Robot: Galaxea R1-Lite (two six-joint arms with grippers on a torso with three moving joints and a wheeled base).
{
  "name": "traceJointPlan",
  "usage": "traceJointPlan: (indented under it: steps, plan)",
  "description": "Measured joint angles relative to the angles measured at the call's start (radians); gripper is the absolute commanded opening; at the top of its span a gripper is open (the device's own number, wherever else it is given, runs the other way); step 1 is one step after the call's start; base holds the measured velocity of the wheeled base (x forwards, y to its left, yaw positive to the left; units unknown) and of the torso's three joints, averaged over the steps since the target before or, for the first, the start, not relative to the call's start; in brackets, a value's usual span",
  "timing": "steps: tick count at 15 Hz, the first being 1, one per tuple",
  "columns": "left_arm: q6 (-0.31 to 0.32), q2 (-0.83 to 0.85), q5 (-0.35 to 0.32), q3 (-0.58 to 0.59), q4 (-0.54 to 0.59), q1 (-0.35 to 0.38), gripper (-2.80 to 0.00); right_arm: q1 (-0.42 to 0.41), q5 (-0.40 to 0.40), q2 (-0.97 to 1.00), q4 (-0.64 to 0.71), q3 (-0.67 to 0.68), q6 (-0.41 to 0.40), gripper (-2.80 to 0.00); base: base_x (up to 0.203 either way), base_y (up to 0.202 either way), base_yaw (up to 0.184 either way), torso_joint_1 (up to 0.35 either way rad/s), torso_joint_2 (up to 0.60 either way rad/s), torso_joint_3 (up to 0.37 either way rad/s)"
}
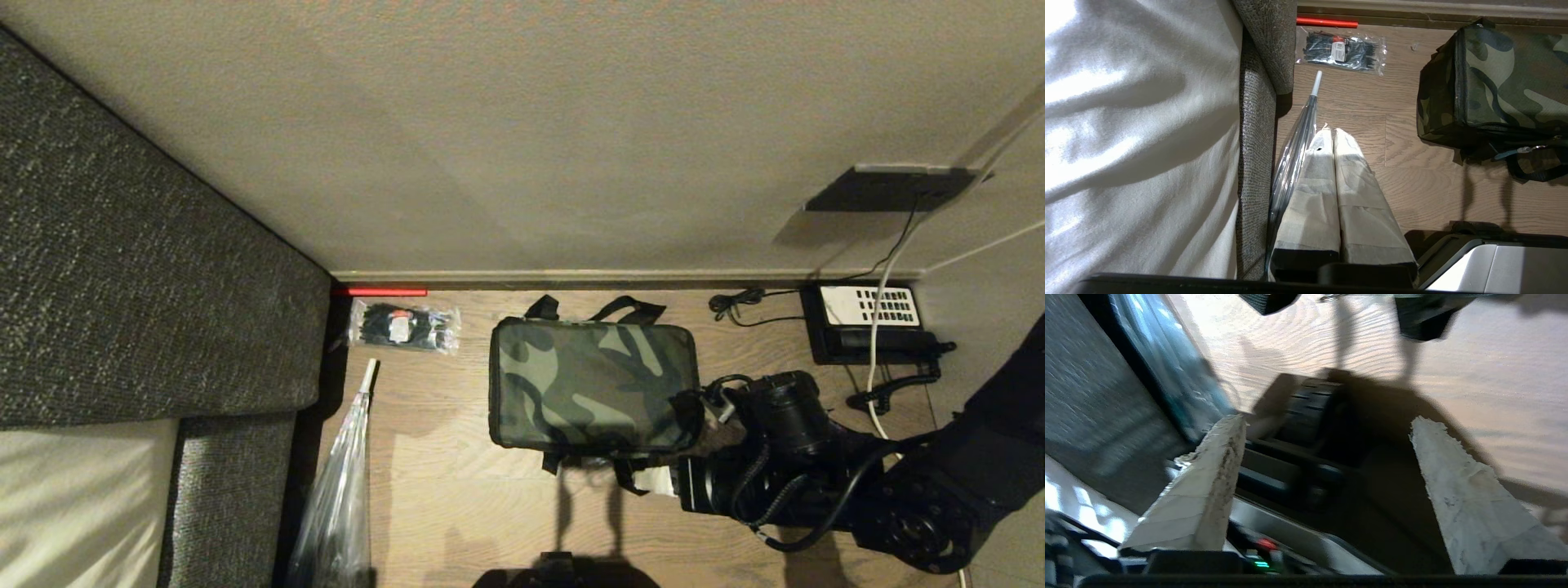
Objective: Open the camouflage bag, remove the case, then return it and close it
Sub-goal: Open the top of the storage box
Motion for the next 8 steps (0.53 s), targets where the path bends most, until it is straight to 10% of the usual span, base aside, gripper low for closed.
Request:
traceJointPlan:
  steps: [8]
  plan:
    - [-0.001, 0.000, 0.000, 0.000, 0.000, 0.001, -2.80, 0.149, -0.247, 0.215, -0.159, -0.114, 0.141, 0.00, 0.000, 0.000, 0.000, 0.000, 0.00, 0.000]
